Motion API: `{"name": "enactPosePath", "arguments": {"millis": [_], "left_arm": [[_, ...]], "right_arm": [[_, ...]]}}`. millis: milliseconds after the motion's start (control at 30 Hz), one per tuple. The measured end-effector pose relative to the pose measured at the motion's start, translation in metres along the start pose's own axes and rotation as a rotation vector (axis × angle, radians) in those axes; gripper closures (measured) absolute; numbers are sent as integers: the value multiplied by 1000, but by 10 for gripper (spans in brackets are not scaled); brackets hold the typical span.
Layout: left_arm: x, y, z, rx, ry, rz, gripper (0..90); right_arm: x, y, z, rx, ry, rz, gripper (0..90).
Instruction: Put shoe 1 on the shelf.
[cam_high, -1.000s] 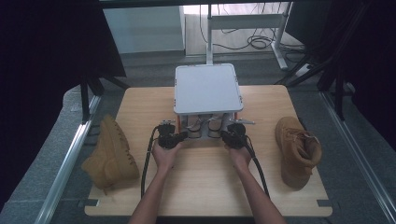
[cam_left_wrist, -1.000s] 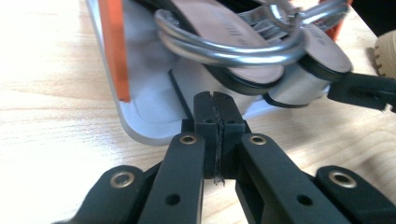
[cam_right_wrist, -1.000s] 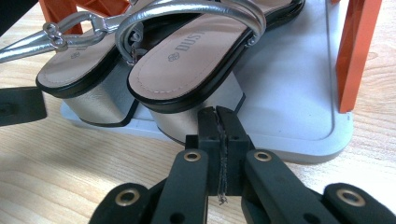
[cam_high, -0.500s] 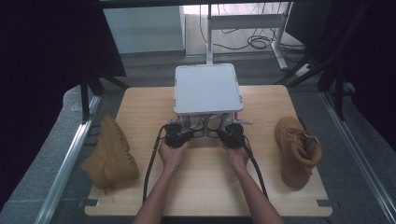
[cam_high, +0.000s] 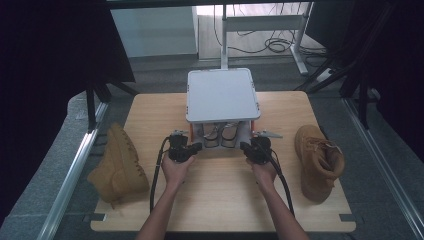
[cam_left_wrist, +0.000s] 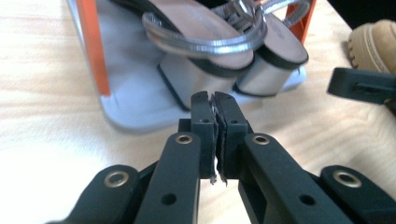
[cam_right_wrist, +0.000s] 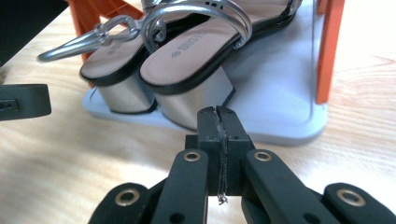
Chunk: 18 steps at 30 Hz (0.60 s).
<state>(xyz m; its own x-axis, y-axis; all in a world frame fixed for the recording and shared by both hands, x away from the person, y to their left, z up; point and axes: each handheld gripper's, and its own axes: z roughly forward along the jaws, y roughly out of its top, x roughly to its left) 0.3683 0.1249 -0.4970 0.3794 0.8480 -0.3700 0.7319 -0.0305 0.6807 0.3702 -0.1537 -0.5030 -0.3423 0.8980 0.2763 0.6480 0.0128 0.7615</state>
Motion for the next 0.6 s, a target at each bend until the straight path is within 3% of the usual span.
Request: {"name": "enactPosePath", "arguments": {"millis": [100,333,600], "left_arm": [[1,-8,-5,12,-13,5,858],[-4,-26,-18,52,-56,51,796],[-11,-42,-35,86,-80,112,654]], "right_arm": [[0,-7,-9,11,14,-25,883],[3,-21,-26,47,-3,-91,854],[9,-41,-48,75,59,-163,739]]}}
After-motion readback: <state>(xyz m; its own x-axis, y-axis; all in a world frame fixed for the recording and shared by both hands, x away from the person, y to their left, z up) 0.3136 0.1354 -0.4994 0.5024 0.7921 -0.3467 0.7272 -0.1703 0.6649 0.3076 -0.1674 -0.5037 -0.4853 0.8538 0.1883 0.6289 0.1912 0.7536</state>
